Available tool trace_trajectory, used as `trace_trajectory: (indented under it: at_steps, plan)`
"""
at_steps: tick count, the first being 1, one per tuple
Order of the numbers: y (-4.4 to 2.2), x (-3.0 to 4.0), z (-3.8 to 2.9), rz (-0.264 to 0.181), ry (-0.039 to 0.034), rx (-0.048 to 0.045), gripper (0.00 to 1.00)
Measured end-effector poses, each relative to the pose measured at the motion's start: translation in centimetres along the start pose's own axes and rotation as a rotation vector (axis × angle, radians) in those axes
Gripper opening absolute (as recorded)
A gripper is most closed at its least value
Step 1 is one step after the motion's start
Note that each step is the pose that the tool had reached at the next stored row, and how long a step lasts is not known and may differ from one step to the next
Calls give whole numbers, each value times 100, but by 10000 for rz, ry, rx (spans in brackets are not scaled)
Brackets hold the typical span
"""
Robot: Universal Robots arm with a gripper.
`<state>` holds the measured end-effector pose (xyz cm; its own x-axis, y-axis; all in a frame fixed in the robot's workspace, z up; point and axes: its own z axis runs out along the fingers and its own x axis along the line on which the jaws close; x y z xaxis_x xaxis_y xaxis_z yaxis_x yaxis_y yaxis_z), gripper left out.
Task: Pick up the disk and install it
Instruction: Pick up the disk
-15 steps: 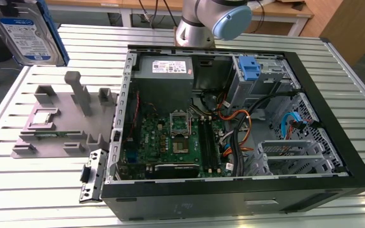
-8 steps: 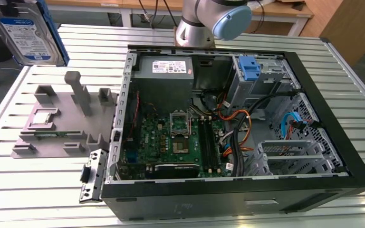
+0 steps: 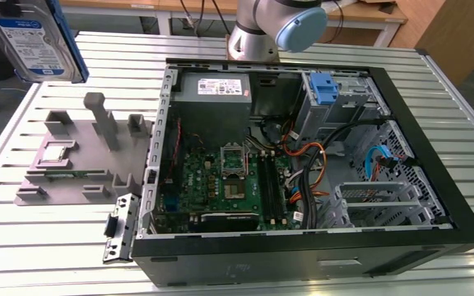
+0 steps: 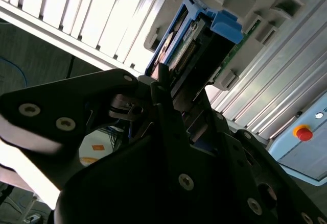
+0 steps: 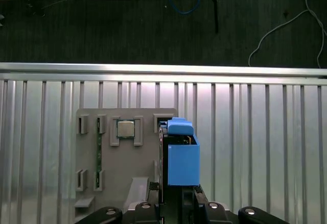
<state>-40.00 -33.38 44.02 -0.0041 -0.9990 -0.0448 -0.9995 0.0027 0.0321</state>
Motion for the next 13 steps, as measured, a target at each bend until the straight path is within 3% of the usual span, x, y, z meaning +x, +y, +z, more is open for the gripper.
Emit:
trace_trajectory:
  at_steps: [6, 13]
  plan:
    - [4, -4, -102, 0, -1, 2, 35]
    - [5, -7, -151, 0, -1, 1, 35]
